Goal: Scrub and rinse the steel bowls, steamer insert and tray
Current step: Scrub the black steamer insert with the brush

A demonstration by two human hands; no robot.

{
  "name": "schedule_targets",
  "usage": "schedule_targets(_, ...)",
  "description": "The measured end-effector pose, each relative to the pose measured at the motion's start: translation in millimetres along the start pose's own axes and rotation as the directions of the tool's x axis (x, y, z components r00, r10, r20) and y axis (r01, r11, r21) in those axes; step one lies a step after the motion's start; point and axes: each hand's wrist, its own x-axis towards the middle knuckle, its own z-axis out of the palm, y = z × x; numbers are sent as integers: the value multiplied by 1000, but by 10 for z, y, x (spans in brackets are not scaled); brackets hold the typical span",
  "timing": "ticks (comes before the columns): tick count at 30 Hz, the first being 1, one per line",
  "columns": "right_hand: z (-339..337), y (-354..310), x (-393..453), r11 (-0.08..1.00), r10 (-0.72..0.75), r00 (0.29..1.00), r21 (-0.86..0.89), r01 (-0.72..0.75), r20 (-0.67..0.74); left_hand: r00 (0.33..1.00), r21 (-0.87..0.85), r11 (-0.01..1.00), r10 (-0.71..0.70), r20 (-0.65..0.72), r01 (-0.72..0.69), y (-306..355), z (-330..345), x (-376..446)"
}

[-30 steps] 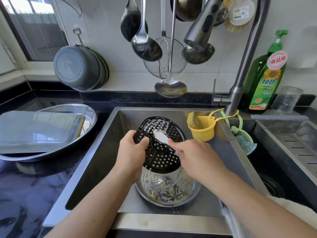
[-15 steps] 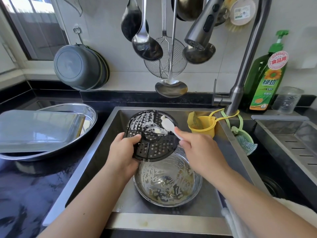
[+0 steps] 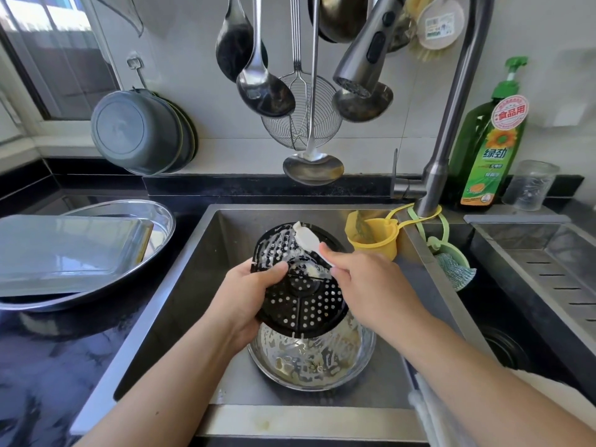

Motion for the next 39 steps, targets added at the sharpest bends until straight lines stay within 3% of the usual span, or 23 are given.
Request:
schedule_targets(9,-18,8,19,998,21,996,-50,-25,-87,995,20,997,77,-61,-76,48,23,-58)
schedule_targets(16,84,17,-32,998,-44,990,46,38,130,986,-40,994,94,-139,-100,77,-42,-10)
schedule_targets(26,74,63,49,997,19,997,81,-12,-75,986,-27,994,97,-137,-101,73,-54,21)
schedule_targets(30,57,57,53,994,38,996,101,-29,-83,991,64,992,116,-62,-112,52,7,-16)
schedule_targets(36,57,11,41,997,26,993,80,-17,-114,981,164,975,166,-100,-148,40,10,-8)
schedule_targets(39,40,74,59,998,65,996,25,-63,-55,977,124,982,160,-142,-143,44,1,-13)
